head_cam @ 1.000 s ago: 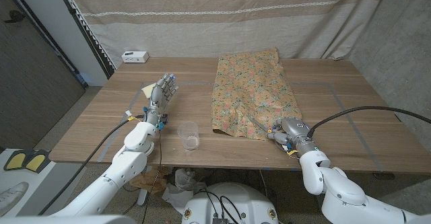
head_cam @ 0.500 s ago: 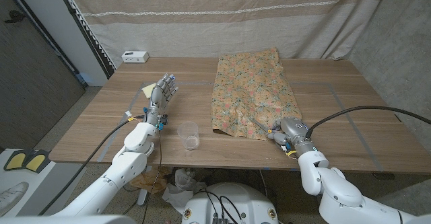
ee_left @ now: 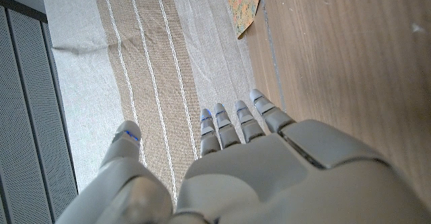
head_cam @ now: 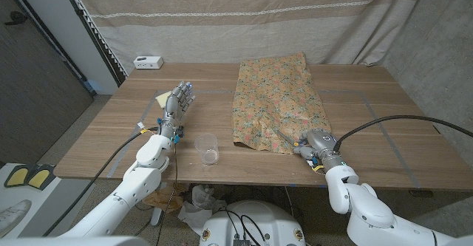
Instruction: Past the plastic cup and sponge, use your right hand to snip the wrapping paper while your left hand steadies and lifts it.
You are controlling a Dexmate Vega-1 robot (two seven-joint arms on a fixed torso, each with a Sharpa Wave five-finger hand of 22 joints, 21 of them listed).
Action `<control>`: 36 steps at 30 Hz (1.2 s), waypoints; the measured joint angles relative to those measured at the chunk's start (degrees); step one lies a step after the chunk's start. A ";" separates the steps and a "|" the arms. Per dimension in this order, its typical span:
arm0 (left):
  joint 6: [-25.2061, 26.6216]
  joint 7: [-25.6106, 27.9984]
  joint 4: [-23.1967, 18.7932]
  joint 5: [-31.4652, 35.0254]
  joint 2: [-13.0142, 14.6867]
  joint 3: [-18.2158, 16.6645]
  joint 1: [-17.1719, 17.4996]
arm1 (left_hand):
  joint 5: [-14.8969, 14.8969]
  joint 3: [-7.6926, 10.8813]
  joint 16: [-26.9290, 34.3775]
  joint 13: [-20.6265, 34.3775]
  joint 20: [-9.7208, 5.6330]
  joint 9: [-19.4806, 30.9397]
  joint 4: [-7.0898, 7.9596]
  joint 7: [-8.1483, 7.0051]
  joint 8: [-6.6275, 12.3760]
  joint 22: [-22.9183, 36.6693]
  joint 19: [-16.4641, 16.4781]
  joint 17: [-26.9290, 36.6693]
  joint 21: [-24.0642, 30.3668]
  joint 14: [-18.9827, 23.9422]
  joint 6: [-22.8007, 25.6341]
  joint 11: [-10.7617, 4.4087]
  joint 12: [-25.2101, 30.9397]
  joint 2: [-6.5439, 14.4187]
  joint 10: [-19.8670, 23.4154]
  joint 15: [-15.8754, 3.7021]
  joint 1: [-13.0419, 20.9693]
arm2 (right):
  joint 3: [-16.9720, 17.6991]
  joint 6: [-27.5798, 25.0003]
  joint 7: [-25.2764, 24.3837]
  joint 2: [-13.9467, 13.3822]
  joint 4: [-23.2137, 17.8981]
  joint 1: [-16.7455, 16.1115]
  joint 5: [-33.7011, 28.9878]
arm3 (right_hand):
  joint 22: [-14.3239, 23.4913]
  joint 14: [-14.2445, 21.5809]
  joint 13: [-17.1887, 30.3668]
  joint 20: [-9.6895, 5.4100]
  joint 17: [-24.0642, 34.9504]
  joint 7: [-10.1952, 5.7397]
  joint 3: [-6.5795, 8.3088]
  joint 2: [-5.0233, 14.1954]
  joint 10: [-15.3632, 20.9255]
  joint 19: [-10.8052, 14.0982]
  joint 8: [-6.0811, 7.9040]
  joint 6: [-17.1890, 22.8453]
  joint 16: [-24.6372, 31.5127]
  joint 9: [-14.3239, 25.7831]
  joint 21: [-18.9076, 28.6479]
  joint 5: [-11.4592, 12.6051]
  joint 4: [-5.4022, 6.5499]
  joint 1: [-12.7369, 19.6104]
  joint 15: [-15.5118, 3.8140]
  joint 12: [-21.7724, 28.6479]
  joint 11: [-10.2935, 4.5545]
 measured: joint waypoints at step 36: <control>-0.49 -0.33 1.52 -0.33 -0.47 -0.14 -0.35 | 0.00 -0.30 0.00 0.00 0.00 0.00 -0.01 0.00 0.00 0.00 0.00 0.00 -0.21 -0.21 0.00 0.00 0.00 0.00 0.00 -0.21 0.00 | -2.93 -0.86 3.89 1.53 2.31 2.30 -4.41 | 0.02 6.91 4.05 -0.43 0.53 -0.20 7.09 1.24 12.52 0.87 7.26 11.33 1.22 2.78 0.84 -3.82 -2.42 12.93 -0.11 10.19 -2.27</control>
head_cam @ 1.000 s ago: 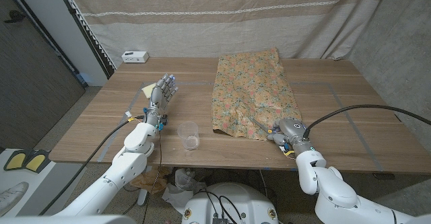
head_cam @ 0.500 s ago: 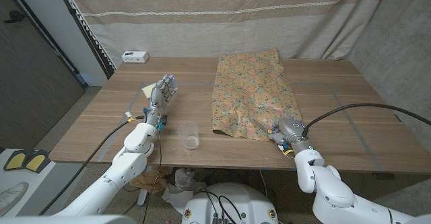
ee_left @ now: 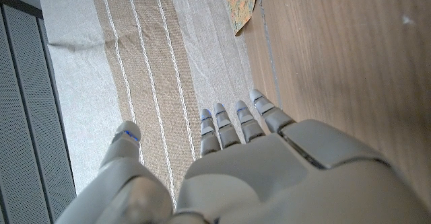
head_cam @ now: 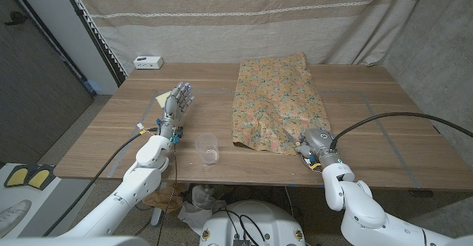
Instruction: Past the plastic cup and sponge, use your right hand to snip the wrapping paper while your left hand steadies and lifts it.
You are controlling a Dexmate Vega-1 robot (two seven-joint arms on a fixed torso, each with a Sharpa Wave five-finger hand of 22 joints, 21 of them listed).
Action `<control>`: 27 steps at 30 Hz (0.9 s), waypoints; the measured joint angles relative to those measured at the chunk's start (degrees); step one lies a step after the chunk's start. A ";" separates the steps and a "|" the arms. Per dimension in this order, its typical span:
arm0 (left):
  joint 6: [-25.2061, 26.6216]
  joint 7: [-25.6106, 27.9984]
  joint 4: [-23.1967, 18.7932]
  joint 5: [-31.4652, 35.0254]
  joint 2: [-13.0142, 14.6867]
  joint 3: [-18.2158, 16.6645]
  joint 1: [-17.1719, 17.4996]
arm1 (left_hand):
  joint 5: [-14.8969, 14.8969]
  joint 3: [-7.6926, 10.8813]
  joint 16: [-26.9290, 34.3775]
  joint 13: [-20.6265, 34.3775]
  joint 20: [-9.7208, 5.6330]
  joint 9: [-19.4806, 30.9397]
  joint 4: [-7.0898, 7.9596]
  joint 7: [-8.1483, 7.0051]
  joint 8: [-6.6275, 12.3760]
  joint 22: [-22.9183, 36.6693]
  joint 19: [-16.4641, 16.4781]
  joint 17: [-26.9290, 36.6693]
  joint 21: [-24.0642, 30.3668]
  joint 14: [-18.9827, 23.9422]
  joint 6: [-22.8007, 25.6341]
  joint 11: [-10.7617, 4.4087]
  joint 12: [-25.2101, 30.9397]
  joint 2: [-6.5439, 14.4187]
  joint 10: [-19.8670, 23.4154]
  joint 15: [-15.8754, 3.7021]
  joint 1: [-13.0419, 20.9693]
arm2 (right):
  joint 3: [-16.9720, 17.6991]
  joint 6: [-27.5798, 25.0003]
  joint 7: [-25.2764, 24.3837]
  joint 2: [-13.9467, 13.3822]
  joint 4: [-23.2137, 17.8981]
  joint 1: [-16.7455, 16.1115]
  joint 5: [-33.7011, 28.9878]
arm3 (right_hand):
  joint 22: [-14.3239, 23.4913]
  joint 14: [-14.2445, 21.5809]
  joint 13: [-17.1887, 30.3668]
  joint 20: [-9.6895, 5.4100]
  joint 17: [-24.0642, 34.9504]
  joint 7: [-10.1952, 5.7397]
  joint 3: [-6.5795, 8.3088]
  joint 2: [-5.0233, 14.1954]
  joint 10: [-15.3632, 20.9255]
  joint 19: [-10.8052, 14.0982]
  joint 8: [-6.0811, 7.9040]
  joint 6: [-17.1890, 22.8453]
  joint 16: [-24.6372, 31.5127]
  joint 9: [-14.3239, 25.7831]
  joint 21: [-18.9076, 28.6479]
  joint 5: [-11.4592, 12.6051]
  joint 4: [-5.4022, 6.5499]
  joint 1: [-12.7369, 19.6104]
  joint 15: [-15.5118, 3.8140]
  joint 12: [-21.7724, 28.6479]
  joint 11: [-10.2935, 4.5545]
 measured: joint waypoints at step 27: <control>-0.52 -0.24 0.75 -0.31 -0.43 -0.06 -0.13 | 0.00 0.00 0.00 0.00 0.00 0.00 0.00 0.00 -0.02 0.00 0.00 0.00 -0.22 0.00 0.00 -0.22 0.00 0.00 -0.22 0.00 0.00 | 7.08 6.82 -6.68 1.01 -0.05 -4.61 4.49 | -0.28 4.06 -7.85 -1.61 1.33 0.89 4.46 -3.42 4.49 1.61 0.31 3.75 1.90 -4.18 0.52 -2.73 0.34 4.77 0.01 -0.70 2.46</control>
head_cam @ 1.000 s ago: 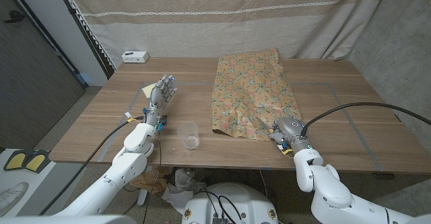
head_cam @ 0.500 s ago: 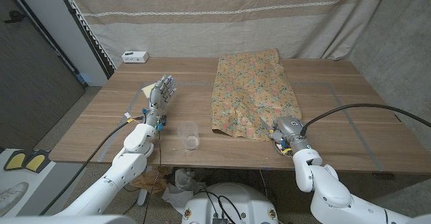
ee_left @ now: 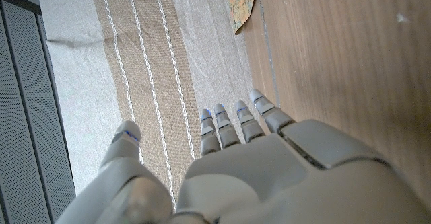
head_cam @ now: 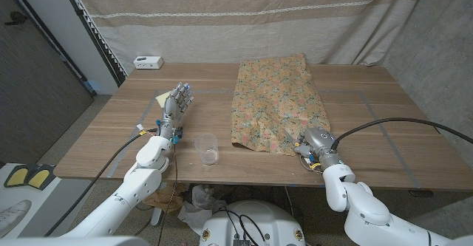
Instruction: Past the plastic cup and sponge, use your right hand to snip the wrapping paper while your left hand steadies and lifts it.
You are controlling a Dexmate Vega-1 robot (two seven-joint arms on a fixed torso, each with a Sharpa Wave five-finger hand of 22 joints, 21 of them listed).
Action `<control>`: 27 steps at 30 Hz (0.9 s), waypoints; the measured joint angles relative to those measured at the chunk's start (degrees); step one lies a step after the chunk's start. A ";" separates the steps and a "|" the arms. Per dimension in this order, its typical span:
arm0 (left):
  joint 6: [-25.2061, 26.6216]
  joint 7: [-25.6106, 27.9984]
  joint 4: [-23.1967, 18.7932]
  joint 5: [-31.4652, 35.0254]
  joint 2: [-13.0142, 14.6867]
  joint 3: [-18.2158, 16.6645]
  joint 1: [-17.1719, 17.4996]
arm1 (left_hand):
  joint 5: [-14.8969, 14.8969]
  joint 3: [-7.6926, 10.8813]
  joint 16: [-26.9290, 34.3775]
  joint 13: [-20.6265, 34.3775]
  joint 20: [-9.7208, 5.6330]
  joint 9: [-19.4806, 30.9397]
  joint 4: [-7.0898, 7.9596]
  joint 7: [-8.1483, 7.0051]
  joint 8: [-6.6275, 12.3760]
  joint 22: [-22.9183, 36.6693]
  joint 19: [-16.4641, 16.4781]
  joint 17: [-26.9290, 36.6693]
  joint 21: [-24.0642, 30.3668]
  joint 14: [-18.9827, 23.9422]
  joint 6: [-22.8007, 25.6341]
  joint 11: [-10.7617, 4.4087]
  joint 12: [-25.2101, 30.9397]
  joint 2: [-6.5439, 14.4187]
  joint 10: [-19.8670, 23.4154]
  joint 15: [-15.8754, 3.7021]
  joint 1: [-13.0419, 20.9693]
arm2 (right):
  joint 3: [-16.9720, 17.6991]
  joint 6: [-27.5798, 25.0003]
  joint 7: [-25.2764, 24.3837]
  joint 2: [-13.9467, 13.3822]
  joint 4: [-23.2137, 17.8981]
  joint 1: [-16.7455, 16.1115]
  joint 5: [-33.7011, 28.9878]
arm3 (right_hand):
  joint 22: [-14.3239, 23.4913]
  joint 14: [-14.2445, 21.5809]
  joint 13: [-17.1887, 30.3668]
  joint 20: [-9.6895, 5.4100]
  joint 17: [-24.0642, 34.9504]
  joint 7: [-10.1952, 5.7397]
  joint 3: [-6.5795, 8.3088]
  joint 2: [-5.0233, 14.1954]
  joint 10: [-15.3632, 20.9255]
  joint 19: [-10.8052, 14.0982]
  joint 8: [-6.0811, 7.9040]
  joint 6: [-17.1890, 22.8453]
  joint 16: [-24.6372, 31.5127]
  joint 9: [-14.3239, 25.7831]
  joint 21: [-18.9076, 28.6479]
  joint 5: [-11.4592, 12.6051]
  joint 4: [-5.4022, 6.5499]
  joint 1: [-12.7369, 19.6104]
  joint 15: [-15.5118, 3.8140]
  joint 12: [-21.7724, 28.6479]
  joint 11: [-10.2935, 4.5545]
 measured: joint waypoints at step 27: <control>-0.01 0.07 0.27 -0.07 -0.32 0.19 -0.21 | 0.00 -0.24 0.00 0.00 0.00 0.00 0.24 0.00 0.00 0.00 0.00 0.00 0.01 0.00 0.00 0.00 0.00 0.00 0.00 0.00 0.00 | 5.27 5.10 -6.10 -0.08 -3.32 -2.48 0.69 | 0.01 0.61 -0.04 0.62 0.26 -0.23 0.47 0.00 0.62 0.61 -0.27 0.21 0.44 -0.72 -0.01 -0.45 0.49 0.00 0.01 0.02 0.60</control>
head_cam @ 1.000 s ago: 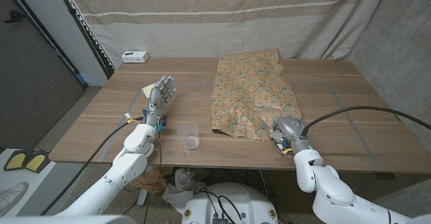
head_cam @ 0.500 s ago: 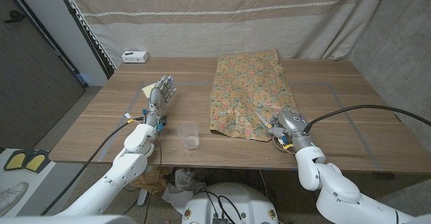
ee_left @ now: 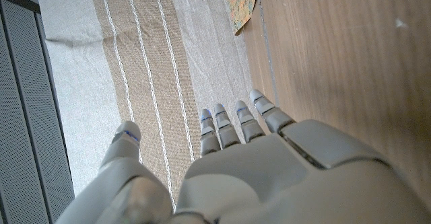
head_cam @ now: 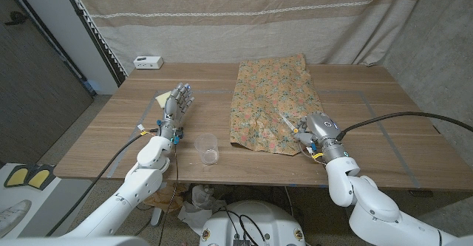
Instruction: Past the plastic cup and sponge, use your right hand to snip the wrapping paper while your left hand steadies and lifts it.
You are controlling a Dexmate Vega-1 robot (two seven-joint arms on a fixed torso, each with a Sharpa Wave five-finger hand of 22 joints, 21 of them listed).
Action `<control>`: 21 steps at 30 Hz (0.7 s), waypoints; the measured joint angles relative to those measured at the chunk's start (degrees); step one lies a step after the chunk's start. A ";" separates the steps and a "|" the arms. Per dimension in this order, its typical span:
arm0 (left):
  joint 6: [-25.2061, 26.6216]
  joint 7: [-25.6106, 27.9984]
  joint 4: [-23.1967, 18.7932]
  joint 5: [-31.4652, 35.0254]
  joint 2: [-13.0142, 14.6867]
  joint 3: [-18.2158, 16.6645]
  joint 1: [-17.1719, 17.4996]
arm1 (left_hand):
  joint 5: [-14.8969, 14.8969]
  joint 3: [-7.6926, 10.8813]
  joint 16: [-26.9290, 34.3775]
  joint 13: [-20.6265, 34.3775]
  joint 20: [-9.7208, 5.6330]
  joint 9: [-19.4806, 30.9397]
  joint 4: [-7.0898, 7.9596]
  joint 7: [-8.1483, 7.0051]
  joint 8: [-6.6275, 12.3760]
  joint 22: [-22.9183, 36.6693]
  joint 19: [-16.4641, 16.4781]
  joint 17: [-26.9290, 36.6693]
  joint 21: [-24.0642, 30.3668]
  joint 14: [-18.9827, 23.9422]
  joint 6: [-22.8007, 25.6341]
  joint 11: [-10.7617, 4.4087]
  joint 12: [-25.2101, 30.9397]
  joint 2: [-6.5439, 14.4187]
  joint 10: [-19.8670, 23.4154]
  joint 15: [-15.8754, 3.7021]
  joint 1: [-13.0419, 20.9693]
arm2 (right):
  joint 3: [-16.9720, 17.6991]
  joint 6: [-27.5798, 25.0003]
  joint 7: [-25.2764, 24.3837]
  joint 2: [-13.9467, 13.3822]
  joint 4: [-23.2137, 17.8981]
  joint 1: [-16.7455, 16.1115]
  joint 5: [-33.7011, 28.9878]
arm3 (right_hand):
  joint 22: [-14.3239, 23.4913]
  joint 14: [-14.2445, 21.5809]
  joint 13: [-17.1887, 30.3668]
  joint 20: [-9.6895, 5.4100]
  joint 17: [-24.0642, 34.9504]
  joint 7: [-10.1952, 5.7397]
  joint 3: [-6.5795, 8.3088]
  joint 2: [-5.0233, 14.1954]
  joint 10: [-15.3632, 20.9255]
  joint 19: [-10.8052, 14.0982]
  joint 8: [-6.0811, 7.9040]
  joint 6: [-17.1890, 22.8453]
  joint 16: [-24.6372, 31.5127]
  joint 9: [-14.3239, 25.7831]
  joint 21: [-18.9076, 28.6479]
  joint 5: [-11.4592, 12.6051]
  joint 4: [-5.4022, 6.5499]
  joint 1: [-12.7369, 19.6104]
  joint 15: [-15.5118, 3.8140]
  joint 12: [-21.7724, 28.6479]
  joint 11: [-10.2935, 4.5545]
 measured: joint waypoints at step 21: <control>0.30 -0.17 -0.01 0.07 0.05 0.02 -1.07 | 0.00 0.00 0.00 0.00 0.00 0.00 0.00 0.00 0.00 0.00 0.00 0.00 -0.21 0.00 0.00 0.00 0.00 0.00 0.00 0.00 0.00 | 3.30 6.18 -3.29 1.41 1.83 -0.29 0.21 | 0.01 0.31 0.03 0.00 0.00 0.12 0.18 0.00 0.60 -0.01 -0.23 0.50 0.00 -0.45 -0.01 -0.43 0.21 0.00 -0.31 -0.04 0.02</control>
